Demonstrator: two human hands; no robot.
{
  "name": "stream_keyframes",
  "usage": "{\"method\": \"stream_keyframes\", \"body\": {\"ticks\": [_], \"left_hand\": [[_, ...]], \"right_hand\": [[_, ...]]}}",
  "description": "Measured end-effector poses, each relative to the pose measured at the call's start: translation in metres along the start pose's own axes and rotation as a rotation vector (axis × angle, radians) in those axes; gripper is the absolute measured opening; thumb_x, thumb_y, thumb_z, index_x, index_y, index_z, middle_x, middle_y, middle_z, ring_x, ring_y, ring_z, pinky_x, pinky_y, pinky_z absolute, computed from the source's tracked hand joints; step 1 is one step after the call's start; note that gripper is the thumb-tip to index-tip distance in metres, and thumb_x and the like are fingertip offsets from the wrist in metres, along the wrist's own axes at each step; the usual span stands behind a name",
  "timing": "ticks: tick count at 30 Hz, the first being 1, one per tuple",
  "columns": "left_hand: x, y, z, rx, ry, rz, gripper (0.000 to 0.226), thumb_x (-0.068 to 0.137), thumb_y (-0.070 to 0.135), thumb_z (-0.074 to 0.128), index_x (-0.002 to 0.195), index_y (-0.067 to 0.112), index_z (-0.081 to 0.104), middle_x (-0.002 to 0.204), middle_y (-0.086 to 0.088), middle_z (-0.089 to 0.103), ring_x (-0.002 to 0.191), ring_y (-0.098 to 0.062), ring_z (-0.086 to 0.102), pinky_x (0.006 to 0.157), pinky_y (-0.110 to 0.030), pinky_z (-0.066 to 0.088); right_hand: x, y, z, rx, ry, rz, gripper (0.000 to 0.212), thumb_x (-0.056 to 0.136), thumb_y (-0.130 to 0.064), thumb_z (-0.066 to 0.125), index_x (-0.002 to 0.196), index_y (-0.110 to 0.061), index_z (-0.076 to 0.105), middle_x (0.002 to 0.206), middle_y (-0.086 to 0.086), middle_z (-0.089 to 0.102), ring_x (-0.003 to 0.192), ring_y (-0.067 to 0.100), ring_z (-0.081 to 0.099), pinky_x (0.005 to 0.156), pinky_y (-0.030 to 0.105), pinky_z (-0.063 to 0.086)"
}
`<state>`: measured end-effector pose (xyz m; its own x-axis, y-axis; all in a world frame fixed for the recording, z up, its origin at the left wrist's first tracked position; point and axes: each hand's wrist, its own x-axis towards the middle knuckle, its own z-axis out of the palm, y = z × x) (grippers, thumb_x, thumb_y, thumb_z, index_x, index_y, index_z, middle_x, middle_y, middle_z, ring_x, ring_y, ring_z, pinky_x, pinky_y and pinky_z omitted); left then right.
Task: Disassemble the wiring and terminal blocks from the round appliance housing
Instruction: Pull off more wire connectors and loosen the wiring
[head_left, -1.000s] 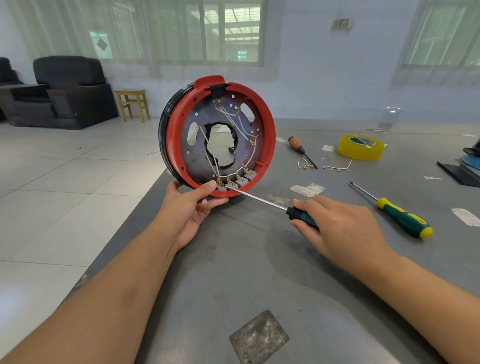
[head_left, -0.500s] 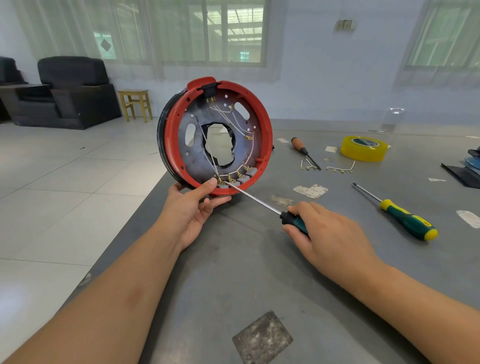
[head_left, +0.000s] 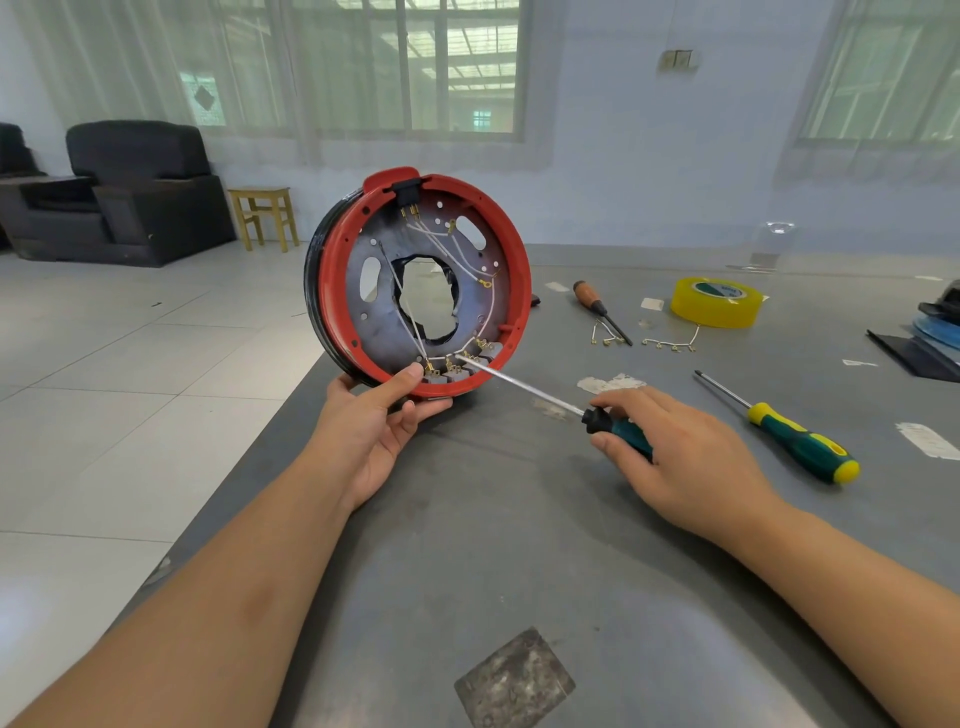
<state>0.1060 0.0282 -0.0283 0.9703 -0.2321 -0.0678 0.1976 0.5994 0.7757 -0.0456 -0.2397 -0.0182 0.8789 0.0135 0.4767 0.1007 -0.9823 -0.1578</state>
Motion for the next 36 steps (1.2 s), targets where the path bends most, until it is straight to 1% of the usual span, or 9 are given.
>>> {"method": "stream_keyframes", "body": {"ticks": [5, 7, 10, 13, 18, 26, 29, 32, 36], "left_hand": [[0.002, -0.001, -0.002, -0.005, 0.006, -0.001, 0.066, 0.089, 0.002, 0.078, 0.146, 0.008, 0.044, 0.112, -0.024, 0.076, 0.097, -0.053, 0.074, 0.053, -0.020, 0.060], [0.003, -0.001, -0.002, -0.002, 0.011, 0.001, 0.065, 0.089, 0.003, 0.078, 0.145, 0.007, 0.045, 0.114, -0.025, 0.076, 0.097, -0.053, 0.074, 0.051, -0.020, 0.058], [0.003, -0.001, -0.002, 0.003, 0.012, -0.003, 0.066, 0.089, 0.003, 0.079, 0.146, 0.007, 0.045, 0.116, -0.025, 0.075, 0.097, -0.053, 0.074, 0.050, -0.019, 0.058], [0.002, -0.001, -0.002, 0.016, 0.003, -0.007, 0.069, 0.088, 0.004, 0.079, 0.147, 0.011, 0.043, 0.115, -0.025, 0.075, 0.097, -0.053, 0.074, 0.051, -0.020, 0.058], [-0.001, 0.000, 0.001, 0.047, -0.015, -0.024, 0.071, 0.087, 0.003, 0.078, 0.144, 0.018, 0.038, 0.109, -0.024, 0.077, 0.096, -0.052, 0.074, 0.050, -0.020, 0.058], [-0.001, -0.001, 0.003, 0.109, -0.047, -0.040, 0.067, 0.090, 0.004, 0.077, 0.141, 0.022, 0.038, 0.109, -0.023, 0.077, 0.096, -0.048, 0.076, 0.050, -0.020, 0.058], [-0.001, -0.001, 0.003, 0.111, -0.058, -0.044, 0.069, 0.089, 0.004, 0.077, 0.142, 0.023, 0.037, 0.109, -0.023, 0.077, 0.095, -0.048, 0.076, 0.049, -0.021, 0.057], [0.000, -0.001, 0.004, 0.117, -0.069, -0.048, 0.072, 0.089, 0.004, 0.078, 0.143, 0.024, 0.036, 0.109, -0.023, 0.077, 0.096, -0.049, 0.075, 0.049, -0.022, 0.057], [0.000, -0.002, 0.004, 0.128, -0.085, -0.047, 0.076, 0.088, 0.004, 0.079, 0.145, 0.026, 0.035, 0.109, -0.023, 0.077, 0.096, -0.050, 0.075, 0.048, -0.022, 0.057]], "right_hand": [[0.004, 0.014, 0.006, 0.109, 0.144, 0.194, 0.028, 0.099, -0.039, 0.056, 0.126, -0.035, 0.051, 0.119, -0.009, 0.064, 0.105, 0.018, 0.062, 0.079, 0.039, 0.054], [0.007, 0.018, 0.006, 0.068, 0.182, 0.270, 0.026, 0.099, -0.036, 0.055, 0.125, -0.033, 0.051, 0.118, -0.006, 0.065, 0.103, 0.022, 0.063, 0.076, 0.040, 0.054], [0.009, 0.025, 0.005, -0.152, 0.140, 0.335, 0.029, 0.099, -0.036, 0.051, 0.127, -0.032, 0.051, 0.119, -0.005, 0.065, 0.098, 0.024, 0.065, 0.064, 0.038, 0.053], [0.010, 0.031, 0.005, -0.340, 0.051, 0.355, 0.027, 0.099, -0.033, 0.050, 0.125, -0.029, 0.056, 0.114, -0.003, 0.064, 0.099, 0.025, 0.064, 0.061, 0.036, 0.053], [0.011, 0.037, 0.005, -0.413, -0.034, 0.385, 0.023, 0.099, -0.036, 0.050, 0.120, -0.032, 0.058, 0.111, -0.002, 0.067, 0.101, 0.025, 0.065, 0.060, 0.032, 0.046], [0.011, 0.039, 0.005, -0.416, -0.088, 0.397, 0.024, 0.100, -0.038, 0.048, 0.121, -0.029, 0.058, 0.114, 0.000, 0.065, 0.104, 0.026, 0.062, 0.062, 0.032, 0.046], [0.010, 0.034, 0.002, -0.420, -0.102, 0.403, 0.033, 0.100, -0.039, 0.048, 0.130, -0.027, 0.056, 0.124, 0.002, 0.062, 0.113, 0.027, 0.059, 0.078, 0.036, 0.052], [0.012, 0.016, -0.001, -0.405, -0.002, 0.325, 0.040, 0.098, -0.040, 0.053, 0.134, -0.025, 0.056, 0.129, 0.002, 0.060, 0.117, 0.028, 0.057, 0.090, 0.041, 0.048], [0.031, -0.032, 0.005, -0.114, 0.109, 0.135, 0.033, 0.095, -0.035, 0.059, 0.126, -0.023, 0.063, 0.120, 0.001, 0.064, 0.113, 0.026, 0.058, 0.094, 0.041, 0.046]]}}
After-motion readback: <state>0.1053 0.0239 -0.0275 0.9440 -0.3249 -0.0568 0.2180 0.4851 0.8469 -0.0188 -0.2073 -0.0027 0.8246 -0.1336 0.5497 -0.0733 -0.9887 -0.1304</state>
